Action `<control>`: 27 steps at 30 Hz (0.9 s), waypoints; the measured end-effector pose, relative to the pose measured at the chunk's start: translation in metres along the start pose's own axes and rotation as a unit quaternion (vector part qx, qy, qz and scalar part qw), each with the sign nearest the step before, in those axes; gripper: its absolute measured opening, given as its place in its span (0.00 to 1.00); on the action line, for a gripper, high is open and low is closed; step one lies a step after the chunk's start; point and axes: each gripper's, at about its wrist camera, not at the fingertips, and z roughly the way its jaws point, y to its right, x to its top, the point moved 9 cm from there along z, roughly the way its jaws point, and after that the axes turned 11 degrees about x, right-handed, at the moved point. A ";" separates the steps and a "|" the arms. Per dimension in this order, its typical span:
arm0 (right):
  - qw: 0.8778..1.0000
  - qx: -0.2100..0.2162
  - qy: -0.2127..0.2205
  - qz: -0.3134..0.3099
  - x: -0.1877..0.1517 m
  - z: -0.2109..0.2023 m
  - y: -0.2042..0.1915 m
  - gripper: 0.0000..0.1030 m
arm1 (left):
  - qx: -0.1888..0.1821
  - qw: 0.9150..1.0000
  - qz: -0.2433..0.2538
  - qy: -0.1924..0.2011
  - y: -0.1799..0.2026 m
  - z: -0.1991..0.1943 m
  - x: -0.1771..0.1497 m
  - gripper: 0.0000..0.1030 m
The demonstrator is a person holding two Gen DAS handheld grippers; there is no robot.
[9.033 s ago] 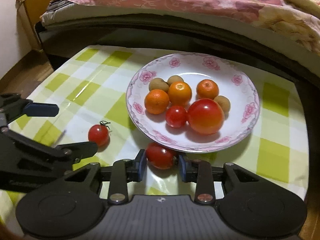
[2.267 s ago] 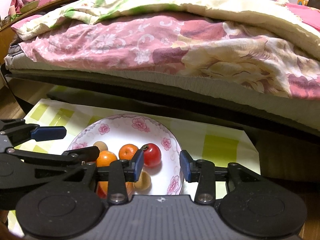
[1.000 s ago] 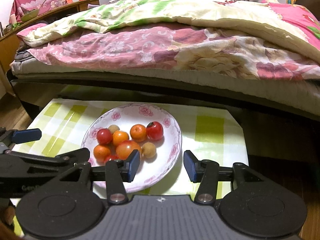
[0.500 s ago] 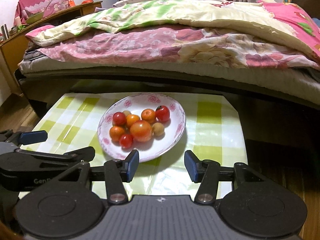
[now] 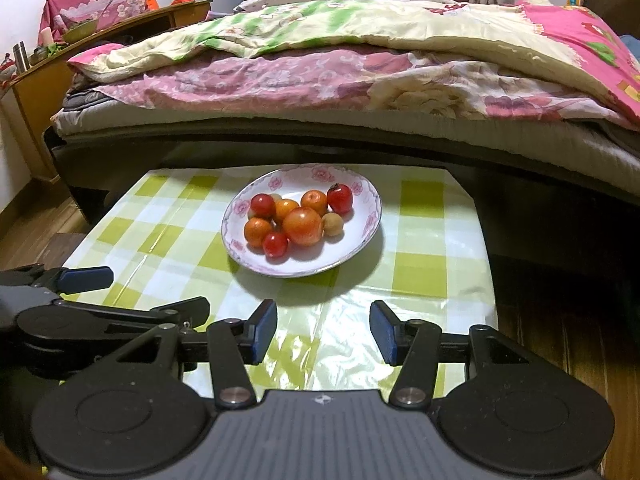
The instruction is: Organize fruits
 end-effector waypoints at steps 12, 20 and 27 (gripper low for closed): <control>1.000 0.000 -0.003 0.001 -0.014 -0.009 -0.005 0.51 | 0.009 1.000 0.010 0.009 -0.002 -0.010 -0.010 1.00; 1.000 0.000 -0.008 -0.003 -0.020 -0.011 -0.008 0.51 | 0.005 1.000 0.005 0.000 -0.005 -0.011 -0.018 1.00; 1.000 0.001 -0.009 -0.006 -0.022 -0.011 -0.011 0.51 | 0.004 1.000 0.000 -0.004 -0.006 -0.012 -0.021 1.00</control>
